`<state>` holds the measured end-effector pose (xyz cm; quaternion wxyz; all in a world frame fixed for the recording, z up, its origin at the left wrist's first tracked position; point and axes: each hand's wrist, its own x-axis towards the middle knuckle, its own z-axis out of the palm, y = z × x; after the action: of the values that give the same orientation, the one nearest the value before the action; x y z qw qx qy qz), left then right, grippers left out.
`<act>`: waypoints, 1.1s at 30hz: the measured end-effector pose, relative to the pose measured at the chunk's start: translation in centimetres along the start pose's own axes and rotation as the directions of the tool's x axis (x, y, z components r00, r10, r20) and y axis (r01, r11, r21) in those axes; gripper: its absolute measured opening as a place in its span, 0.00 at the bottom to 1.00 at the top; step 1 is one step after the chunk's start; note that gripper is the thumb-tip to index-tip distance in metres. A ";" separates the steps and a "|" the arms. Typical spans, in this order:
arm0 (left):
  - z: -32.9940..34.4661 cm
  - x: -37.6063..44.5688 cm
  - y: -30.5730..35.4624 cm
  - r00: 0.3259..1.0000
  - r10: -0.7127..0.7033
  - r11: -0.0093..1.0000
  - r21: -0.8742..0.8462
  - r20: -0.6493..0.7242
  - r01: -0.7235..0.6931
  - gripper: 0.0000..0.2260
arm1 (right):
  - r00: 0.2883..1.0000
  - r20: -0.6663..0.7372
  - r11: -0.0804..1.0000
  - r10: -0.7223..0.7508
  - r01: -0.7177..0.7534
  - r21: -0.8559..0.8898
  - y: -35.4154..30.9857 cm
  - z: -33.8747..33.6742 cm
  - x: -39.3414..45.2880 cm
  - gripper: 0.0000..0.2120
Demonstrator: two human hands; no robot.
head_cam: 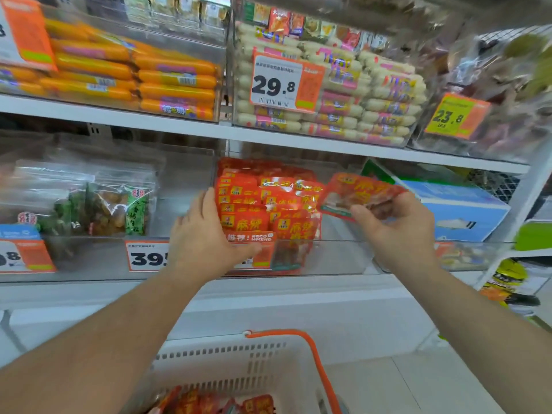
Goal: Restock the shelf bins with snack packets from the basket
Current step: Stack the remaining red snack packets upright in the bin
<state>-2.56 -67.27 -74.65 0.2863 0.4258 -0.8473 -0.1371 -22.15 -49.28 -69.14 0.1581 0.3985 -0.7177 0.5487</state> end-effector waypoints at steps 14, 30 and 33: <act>1.8 0.1 -1.0 0.998 0.030 0.994 0.110 -0.064 -0.023 0.54 | 0.657 0.458 0.798 0.599 -0.536 -0.276 8.9 9.0 7.7 0.11; 2.2 0.2 -1.2 0.993 0.047 0.984 0.177 -0.105 -0.028 0.55 | 0.617 0.491 0.786 0.615 -0.429 -0.446 11.3 12.0 8.0 0.06; 2.2 0.2 -1.1 0.994 0.046 0.984 0.174 -0.094 -0.029 0.54 | 0.623 0.486 0.782 0.613 -0.394 -0.482 10.7 11.8 8.0 0.04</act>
<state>-3.23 -68.12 -76.84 0.2922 0.4389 -0.8489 -0.0367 -32.71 -62.41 -75.05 -0.1850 0.3023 -0.8922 0.2800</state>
